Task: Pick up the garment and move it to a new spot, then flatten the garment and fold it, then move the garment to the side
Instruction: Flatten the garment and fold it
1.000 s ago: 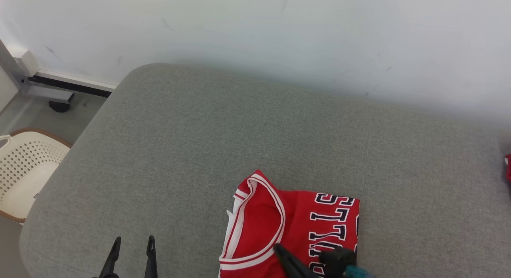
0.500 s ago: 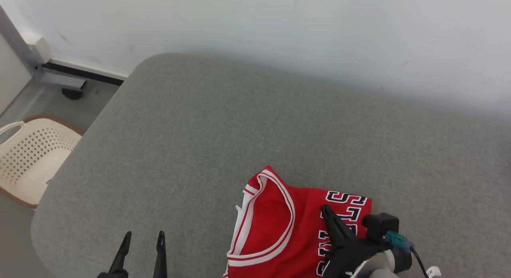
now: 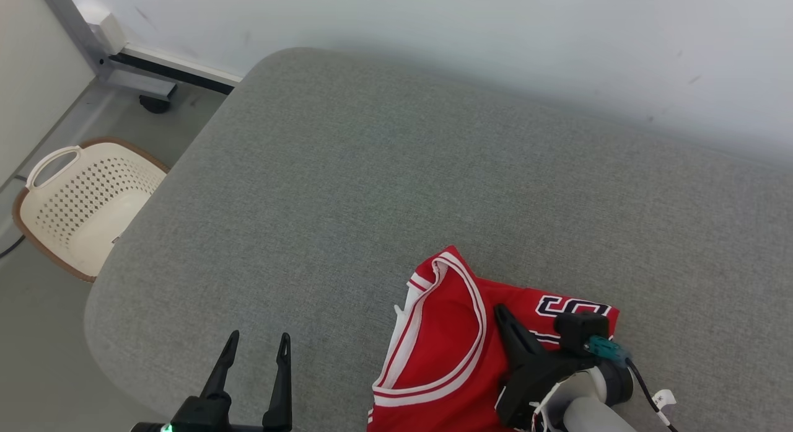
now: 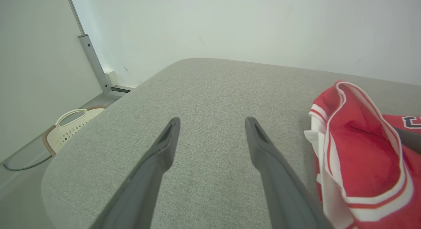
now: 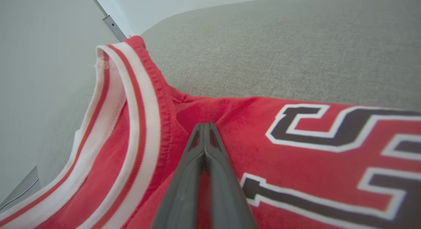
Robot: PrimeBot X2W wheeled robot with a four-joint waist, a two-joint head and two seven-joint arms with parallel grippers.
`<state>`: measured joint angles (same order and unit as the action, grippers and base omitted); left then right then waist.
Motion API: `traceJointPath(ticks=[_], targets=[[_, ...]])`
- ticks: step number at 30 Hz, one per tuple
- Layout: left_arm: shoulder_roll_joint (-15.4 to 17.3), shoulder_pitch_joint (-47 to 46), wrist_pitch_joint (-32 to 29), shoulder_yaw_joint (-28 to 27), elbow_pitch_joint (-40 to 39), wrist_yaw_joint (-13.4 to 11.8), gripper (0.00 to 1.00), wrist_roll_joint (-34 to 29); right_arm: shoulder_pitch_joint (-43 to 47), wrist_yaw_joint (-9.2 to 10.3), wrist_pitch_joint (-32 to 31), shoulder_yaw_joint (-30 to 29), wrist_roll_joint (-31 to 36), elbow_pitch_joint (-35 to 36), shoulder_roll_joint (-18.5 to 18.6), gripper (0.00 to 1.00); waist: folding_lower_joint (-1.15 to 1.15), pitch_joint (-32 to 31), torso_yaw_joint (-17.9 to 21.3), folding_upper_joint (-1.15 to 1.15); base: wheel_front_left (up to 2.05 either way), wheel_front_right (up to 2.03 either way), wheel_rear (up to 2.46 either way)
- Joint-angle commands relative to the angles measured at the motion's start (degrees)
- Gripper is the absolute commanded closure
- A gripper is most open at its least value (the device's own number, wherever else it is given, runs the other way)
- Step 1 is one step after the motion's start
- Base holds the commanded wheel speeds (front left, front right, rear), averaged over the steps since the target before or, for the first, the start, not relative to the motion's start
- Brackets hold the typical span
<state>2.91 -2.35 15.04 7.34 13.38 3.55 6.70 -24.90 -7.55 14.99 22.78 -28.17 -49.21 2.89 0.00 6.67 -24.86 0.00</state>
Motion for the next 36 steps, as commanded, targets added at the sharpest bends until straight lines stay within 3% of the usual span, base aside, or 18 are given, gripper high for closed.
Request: traceJointPath(ticks=[1,13,18,36], targets=[[-0.03,-0.39,0.17,0.16,0.01,-0.04,0.0,0.41,-0.67,0.13,0.21,0.73,-0.54,-0.19,-0.03,1.0,0.0,0.2,-0.43,0.0,0.0,0.0,0.0],[-0.03,-0.88,0.17,0.8,0.15,-0.49,0.0,1.44,-3.06,0.13,0.22,11.32,-6.16,2.85,-0.02,1.0,0.0,0.11,-1.39,0.0,0.0,0.0,0.0],[-0.02,-0.5,0.17,0.43,0.3,-0.6,0.0,1.57,-3.12,0.13,0.22,12.63,-7.05,2.71,0.01,1.0,0.0,-0.31,-1.05,0.0,0.0,0.0,0.0],[-0.03,1.49,0.17,-1.75,0.0,-0.21,0.0,0.5,3.63,0.13,0.22,-3.82,8.0,1.94,0.0,1.0,0.0,-2.91,4.25,0.0,0.0,0.0,0.0]])
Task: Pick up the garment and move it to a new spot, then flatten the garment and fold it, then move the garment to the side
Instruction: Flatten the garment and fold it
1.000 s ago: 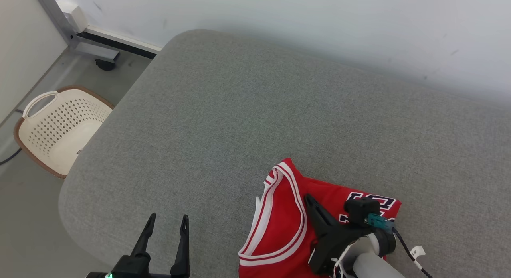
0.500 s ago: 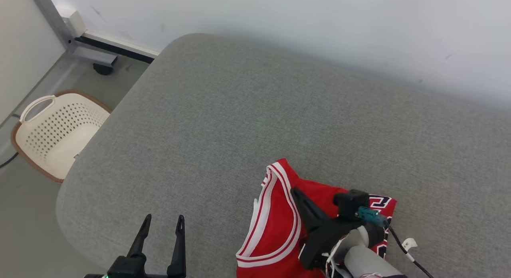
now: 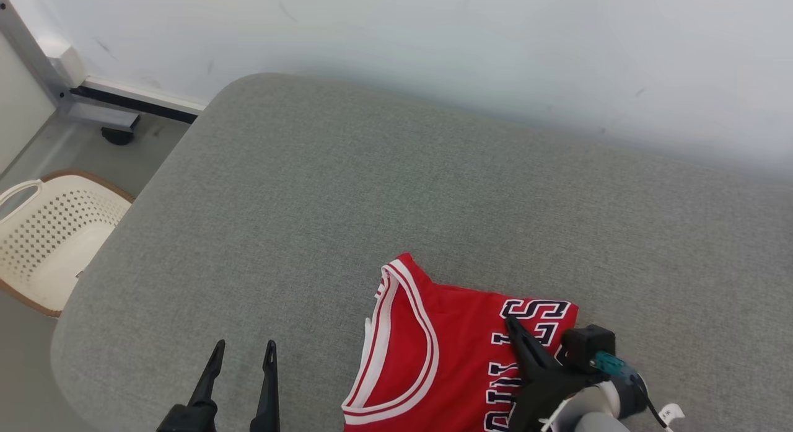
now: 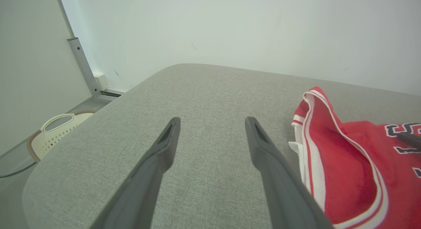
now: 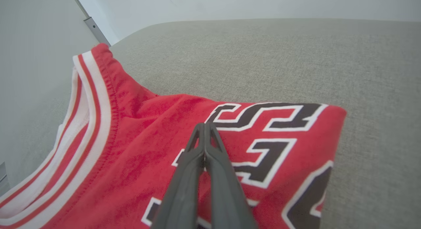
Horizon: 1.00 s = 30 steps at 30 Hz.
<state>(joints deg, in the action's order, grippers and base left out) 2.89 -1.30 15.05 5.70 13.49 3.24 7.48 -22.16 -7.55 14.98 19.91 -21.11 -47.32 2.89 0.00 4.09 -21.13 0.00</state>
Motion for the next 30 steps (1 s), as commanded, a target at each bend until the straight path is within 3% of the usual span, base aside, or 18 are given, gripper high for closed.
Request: traceJointPath(ticks=[1,8,14,30], targets=[[-0.01,0.58,0.16,-0.25,-0.12,0.05,0.0,-0.31,1.42,0.13,0.23,-1.96,1.87,0.08,0.02,1.0,0.0,-0.48,0.74,0.0,0.0,0.0,0.0],[-0.01,1.94,0.15,-1.31,-0.44,0.23,0.0,-0.54,4.68,0.13,0.23,-11.11,6.17,0.58,-0.01,1.0,0.0,-1.43,2.63,0.0,0.0,0.0,0.0],[-0.02,2.8,0.16,-2.03,-0.37,0.6,0.0,-1.13,7.05,0.13,0.23,-14.05,5.44,3.96,-0.01,1.0,0.0,-2.72,4.14,0.0,0.0,0.0,0.0],[0.0,6.33,0.15,-4.58,-3.21,1.73,0.0,-3.2,20.34,0.13,0.23,-20.5,6.22,28.46,0.01,1.0,0.0,-5.64,9.9,0.0,0.0,0.0,0.0]])
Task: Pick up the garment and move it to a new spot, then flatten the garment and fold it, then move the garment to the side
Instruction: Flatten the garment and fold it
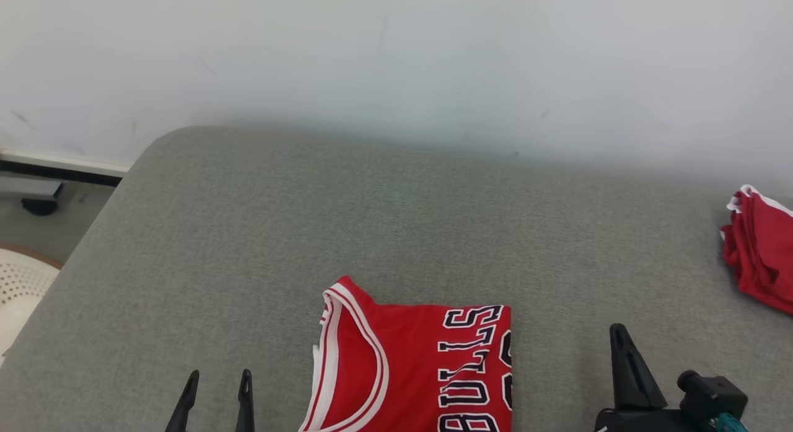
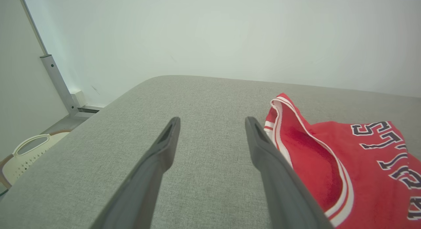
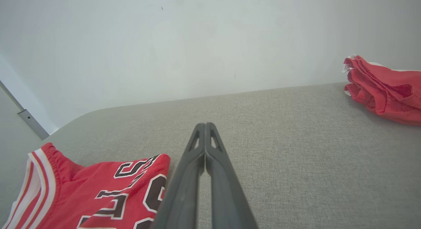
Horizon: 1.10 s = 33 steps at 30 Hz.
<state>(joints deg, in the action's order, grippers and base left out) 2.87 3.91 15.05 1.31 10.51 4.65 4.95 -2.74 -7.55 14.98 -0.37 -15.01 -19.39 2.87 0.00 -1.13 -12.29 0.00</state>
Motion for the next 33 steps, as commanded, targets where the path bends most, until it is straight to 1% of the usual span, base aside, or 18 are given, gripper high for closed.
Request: traceJointPath(ticks=[1,7,14,15,16,17,18,25,33], targets=[[0.0,1.12,0.16,-0.42,-0.45,0.29,0.0,-0.86,1.57,0.13,0.23,-0.39,-0.09,1.66,0.01,1.0,0.0,-0.55,1.54,0.0,0.0,0.0,0.0],[0.0,1.85,0.15,-1.23,-1.68,0.8,0.0,-1.07,5.29,0.13,0.23,-1.74,-0.64,7.74,0.04,1.0,0.0,-0.78,3.81,0.0,0.0,0.0,0.0],[0.0,2.46,0.15,-1.62,-2.75,1.25,0.0,-1.81,8.88,0.13,0.22,-2.04,-0.54,12.26,0.01,1.0,0.0,-0.85,6.19,0.0,0.0,0.0,0.0],[0.02,2.64,0.15,-1.63,-2.84,1.21,0.0,-1.87,9.23,0.13,0.22,-1.93,-0.38,12.59,0.01,0.87,0.0,-0.84,6.39,0.0,0.0,0.0,0.0],[0.02,2.8,0.15,-1.62,-2.84,1.22,0.0,-1.99,9.72,0.13,0.22,-1.91,-0.31,12.88,0.04,0.6,0.0,-0.87,6.59,0.0,0.0,0.0,0.0],[0.02,2.89,0.15,-1.6,-2.81,1.28,0.0,-2.26,10.1,0.13,0.23,-1.77,-0.18,12.99,0.03,0.4,0.0,-0.88,6.77,0.0,0.0,0.0,0.0],[0.01,2.92,0.16,-1.58,-2.82,1.34,0.0,-2.41,10.35,0.13,0.23,-1.75,-0.22,12.97,0.03,0.0,0.0,-0.9,6.9,0.0,0.0,0.0,0.0],[0.02,3.03,0.15,-1.59,-2.63,1.62,0.0,-2.98,11.32,0.13,0.23,-0.48,0.2,12.36,0.03,0.0,0.0,-1.06,7.45,0.0,0.0,0.0,0.0],[0.01,3.26,0.15,-1.99,-2.13,1.67,0.0,-3.54,12.24,0.13,0.23,2.65,3.18,11.16,0.04,0.0,0.0,-1.29,8.15,0.0,0.0,0.0,0.0]])
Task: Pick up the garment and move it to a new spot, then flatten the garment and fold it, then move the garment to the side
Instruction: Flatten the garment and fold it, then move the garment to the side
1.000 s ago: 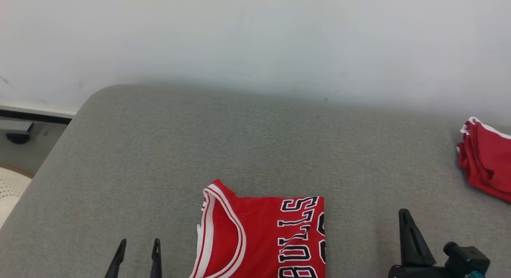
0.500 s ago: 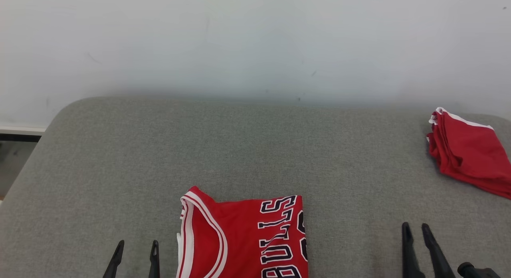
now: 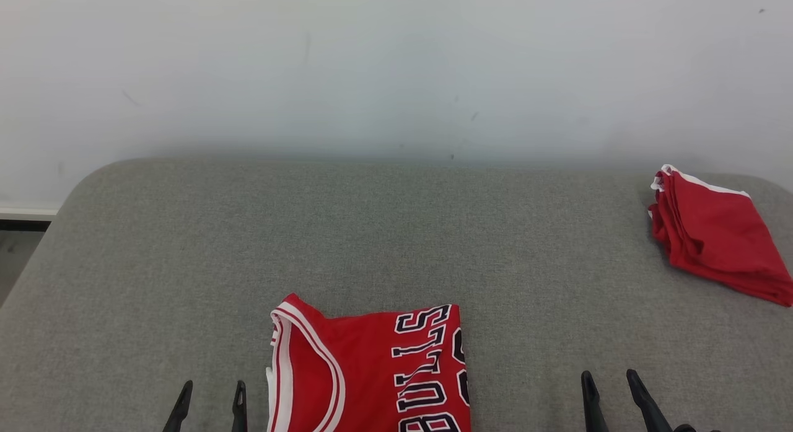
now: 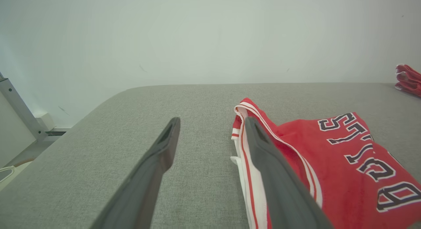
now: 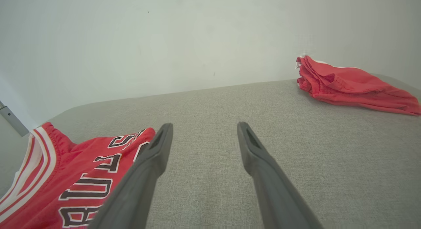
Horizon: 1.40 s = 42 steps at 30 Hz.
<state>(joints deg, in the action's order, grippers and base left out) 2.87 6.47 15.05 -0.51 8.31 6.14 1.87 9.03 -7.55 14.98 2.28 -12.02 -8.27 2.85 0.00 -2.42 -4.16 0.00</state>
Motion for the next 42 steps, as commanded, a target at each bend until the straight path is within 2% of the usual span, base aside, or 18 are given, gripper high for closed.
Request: traceJointPath(ticks=[1,23,42], targets=[[0.02,0.57,0.15,-0.22,0.14,0.15,0.0,-0.49,0.3,0.13,0.23,-0.09,0.36,-0.12,0.06,0.0,0.0,0.02,0.11,0.0,0.0,0.0,0.0],[0.02,0.69,0.15,0.09,0.38,-0.88,0.0,0.07,-0.28,0.13,0.23,-1.56,1.34,-0.67,0.05,0.0,0.0,0.18,0.83,0.0,0.0,0.0,0.0],[0.02,0.58,0.15,-0.66,0.51,-0.43,0.0,-0.26,0.02,0.13,0.23,-1.7,1.34,-0.81,0.05,0.0,0.0,0.23,0.86,0.0,0.0,0.0,0.0]])
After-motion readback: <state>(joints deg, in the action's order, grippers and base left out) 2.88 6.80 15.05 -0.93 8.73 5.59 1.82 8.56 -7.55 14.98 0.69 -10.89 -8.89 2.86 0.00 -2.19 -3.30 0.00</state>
